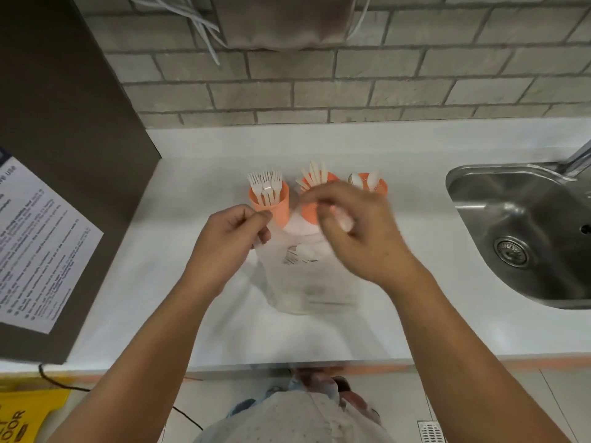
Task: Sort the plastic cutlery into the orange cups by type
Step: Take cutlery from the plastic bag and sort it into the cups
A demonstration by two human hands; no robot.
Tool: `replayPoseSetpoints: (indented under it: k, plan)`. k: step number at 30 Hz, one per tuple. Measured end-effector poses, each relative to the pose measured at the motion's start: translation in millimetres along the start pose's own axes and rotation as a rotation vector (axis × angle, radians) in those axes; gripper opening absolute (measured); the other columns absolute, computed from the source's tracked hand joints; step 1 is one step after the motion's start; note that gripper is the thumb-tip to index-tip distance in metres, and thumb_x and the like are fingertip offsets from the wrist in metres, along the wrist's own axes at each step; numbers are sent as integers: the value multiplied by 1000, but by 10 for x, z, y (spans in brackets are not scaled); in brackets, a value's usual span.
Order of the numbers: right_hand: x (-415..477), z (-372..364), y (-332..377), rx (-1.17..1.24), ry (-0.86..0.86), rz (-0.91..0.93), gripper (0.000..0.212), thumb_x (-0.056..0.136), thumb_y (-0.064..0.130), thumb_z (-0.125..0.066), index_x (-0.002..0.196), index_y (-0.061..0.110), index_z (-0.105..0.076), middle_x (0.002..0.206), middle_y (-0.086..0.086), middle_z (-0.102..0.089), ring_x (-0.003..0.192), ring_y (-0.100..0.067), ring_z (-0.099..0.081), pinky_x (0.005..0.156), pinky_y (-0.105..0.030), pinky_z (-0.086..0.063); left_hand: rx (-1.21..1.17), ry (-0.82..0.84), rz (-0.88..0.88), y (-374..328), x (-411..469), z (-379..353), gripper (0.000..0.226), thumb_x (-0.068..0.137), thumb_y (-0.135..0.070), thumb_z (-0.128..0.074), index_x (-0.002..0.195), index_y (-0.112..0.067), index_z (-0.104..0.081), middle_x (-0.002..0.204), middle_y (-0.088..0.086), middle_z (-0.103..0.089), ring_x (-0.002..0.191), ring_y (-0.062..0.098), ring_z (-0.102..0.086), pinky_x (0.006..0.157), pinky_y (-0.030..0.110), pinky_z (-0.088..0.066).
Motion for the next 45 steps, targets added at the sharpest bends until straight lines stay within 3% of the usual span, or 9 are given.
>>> replayPoseSetpoints:
  k: [5, 10, 15, 21, 25, 29, 34, 37, 45]
  plan:
    - [-134, -360, -418, -559, 760, -413, 23, 105, 23, -42, 86, 17, -54, 86, -4, -59, 77, -24, -54, 62, -32, -37, -123, -24, 122, 86, 13, -58, 17, 104, -27, -61, 90, -18, -62, 59, -1, -54, 59, 17, -55, 75, 39, -52]
    - [-315, -184, -578, -677, 604, -544, 25, 102, 39, -52, 111, 18, -62, 101, -4, -66, 87, -27, -64, 73, -36, -51, -151, -38, 309, 334, 99, 76, 23, 101, -32, -64, 123, -32, -57, 85, 1, -51, 61, 15, -50, 71, 36, -50]
    - [-394, -171, -578, -631, 254, -333, 34, 89, 29, -72, 119, 18, -59, 98, 2, -58, 81, -26, -60, 61, -40, -56, 703, -15, 17, 376, 83, -4, 54, 83, -75, -64, 132, -55, -50, 120, -1, -32, 109, 23, -54, 91, 37, -51]
    - [-561, -315, -815, -1028, 447, -475, 32, 88, 41, -71, 101, 11, -72, 116, -13, -50, 104, -37, -47, 81, -47, -43, 1310, -44, -225, 521, 205, -444, 43, 96, -64, -56, 111, -30, -77, 124, 8, -45, 113, 31, -45, 90, 42, -46]
    - [-592, -253, -871, -924, 353, -573, 14, 101, 23, -51, 104, 13, -60, 99, -6, -57, 97, -34, -59, 93, -52, -42, 764, 25, -137, 639, 298, -439, 31, 106, -24, -48, 98, -9, -74, 104, 13, -64, 99, 33, -59, 84, 39, -48]
    - [-565, -160, -884, -714, 247, -578, 14, 106, 23, -45, 113, 11, -49, 86, -10, -65, 74, -37, -62, 66, -37, -40, -23, 42, 337, 603, 218, -352, 27, 97, -17, -50, 73, -12, -62, 77, 4, -64, 80, 27, -57, 78, 36, -48]
    - [-364, -99, -539, -820, 127, -238, 31, 83, 26, -68, 111, 16, -63, 110, -9, -57, 101, -32, -53, 84, -45, -44, 149, -44, 224, 558, 185, -183, 36, 99, -28, -51, 66, -14, -56, 67, -2, -62, 68, 20, -54, 69, 34, -41]
    - [-239, -299, -306, -480, 287, -48, 22, 84, 10, -62, 105, 10, -69, 106, -10, -63, 97, -28, -58, 80, -41, -49, 247, -37, 121, 504, 177, -190, 39, 102, -31, -51, 73, -8, -61, 70, 3, -61, 67, 20, -54, 67, 33, -41]
    - [-357, -707, -866, -635, 951, -676, 63, 100, 41, -55, 148, 6, -36, 155, -17, -35, 145, -38, -35, 111, -46, -37, 267, -12, -24, 523, 114, -197, 38, 102, -21, -50, 66, -10, -58, 66, 5, -60, 61, 9, -50, 66, 31, -42]
Point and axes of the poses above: each hand's wrist, its own x-axis towards the middle knuckle, its own z-axis out of the back of the hand, y = z × x, the point moved 1 cm from there along x, towards the middle knuckle
